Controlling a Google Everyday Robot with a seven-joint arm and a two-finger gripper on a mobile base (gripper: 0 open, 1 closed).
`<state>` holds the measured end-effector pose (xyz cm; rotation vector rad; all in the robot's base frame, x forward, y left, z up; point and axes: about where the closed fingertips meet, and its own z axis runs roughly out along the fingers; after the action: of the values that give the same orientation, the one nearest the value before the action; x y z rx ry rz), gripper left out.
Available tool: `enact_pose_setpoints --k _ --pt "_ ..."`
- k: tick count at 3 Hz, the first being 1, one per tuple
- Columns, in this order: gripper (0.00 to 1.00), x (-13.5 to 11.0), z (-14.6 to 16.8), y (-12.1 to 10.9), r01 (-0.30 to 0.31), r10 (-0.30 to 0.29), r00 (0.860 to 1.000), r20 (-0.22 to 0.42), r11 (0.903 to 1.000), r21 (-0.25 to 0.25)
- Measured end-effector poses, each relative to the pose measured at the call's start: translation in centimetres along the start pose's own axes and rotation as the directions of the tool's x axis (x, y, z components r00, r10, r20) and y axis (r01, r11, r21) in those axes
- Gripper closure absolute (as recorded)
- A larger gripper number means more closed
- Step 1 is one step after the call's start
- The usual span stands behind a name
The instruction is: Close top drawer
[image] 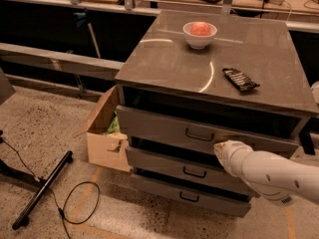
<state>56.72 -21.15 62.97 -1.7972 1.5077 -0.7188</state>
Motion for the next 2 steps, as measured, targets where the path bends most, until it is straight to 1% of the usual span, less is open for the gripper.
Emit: enact_pose_setpoints --k 1,2 --pt "1.0 0.19 0.33 -0.46 0.006 -0.006 1.0 -0.002 1.0 0.002" --pt "1.0 0.05 -0.54 -0.49 0.007 -0.007 1.0 0.016 0.9991 -0.042"
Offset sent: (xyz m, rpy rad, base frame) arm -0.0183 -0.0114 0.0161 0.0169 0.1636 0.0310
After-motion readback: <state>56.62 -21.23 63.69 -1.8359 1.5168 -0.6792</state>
